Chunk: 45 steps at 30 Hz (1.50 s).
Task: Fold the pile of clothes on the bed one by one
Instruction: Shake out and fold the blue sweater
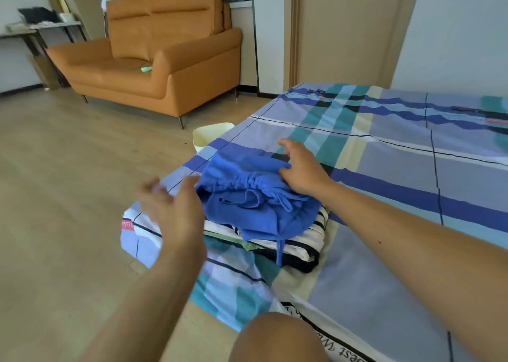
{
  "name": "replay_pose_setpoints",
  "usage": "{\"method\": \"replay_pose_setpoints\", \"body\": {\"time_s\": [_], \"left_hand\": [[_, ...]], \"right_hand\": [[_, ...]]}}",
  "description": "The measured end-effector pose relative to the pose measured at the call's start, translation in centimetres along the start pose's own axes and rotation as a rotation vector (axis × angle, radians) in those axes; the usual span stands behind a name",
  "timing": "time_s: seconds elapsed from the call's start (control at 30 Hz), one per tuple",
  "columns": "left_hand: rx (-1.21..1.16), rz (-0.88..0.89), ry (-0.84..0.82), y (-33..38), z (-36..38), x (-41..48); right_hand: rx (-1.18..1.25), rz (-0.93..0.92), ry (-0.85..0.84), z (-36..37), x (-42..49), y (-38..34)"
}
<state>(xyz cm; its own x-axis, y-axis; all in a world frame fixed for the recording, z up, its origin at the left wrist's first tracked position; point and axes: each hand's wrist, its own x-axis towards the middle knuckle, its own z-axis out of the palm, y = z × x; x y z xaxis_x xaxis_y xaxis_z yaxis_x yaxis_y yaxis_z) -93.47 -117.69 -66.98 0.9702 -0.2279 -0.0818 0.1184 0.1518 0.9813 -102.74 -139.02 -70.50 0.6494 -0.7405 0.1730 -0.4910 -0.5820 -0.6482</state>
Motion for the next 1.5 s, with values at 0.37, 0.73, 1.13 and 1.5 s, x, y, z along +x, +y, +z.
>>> {"method": "replay_pose_setpoints", "body": {"time_s": [0.37, 0.73, 1.13, 1.5], "left_hand": [[1.225, 0.464, -1.011, -4.7, 4.2, 9.6], [1.228, 0.327, -0.955, -5.5, 2.6, 10.5], [0.773, 0.616, -0.973, -0.5, 12.5, -5.8], [0.398, 0.443, -1.353, -5.5, 21.1, -27.9]], "right_hand": [[-0.177, 0.185, -0.304, 3.4, -4.7, -1.3], [-0.169, 0.079, -0.159, 3.4, -8.5, 1.8], [0.328, 0.219, 0.22, -11.4, -15.2, 6.9], [0.286, 0.354, 0.546, -26.1, -29.2, 17.0]]}}
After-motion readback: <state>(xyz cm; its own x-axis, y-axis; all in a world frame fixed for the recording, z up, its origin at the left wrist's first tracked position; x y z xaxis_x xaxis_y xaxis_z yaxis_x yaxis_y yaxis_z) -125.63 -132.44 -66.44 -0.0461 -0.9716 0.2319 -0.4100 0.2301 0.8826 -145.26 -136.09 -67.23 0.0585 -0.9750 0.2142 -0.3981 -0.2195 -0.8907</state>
